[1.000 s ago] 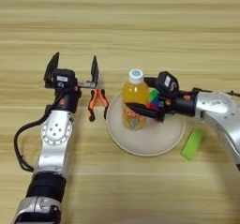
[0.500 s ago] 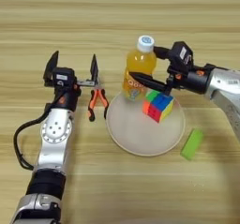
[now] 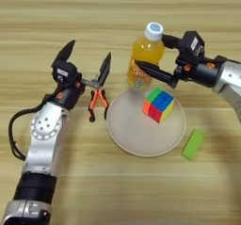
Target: Move the objects on the table
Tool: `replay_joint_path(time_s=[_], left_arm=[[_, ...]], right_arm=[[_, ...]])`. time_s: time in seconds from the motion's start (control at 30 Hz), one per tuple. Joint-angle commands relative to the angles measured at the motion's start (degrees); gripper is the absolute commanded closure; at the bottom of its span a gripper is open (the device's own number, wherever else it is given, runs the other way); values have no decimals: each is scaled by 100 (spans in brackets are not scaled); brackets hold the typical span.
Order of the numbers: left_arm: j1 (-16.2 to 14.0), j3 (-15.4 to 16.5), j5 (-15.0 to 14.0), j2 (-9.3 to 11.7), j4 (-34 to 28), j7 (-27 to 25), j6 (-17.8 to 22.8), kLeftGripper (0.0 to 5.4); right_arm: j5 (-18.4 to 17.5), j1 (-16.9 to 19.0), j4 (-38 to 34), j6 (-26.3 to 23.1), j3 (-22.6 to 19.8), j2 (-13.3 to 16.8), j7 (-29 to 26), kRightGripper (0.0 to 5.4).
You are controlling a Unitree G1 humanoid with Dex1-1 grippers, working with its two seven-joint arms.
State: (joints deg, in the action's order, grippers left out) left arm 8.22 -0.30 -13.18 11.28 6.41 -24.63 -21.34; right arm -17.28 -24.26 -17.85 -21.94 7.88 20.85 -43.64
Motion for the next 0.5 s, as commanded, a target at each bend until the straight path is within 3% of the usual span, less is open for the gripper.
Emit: replay_joint_path(time_s=[0.03,0.17,0.4,0.5], left_arm=[[-210,-69,-330,334,-611,-537,423,0],[-415,-90,-793,676,-1115,-1169,895,0],[-517,-43,-1135,1194,-1659,-1880,1426,0],[-574,-98,-1116,1344,-1809,-2111,1513,0]], right_arm=[[-102,-115,-211,-26,-105,64,69,183],[-114,-93,-264,-46,-95,87,102,183],[-116,-57,-319,-47,-79,101,123,183],[-123,-48,-354,-61,-76,105,124,183]])
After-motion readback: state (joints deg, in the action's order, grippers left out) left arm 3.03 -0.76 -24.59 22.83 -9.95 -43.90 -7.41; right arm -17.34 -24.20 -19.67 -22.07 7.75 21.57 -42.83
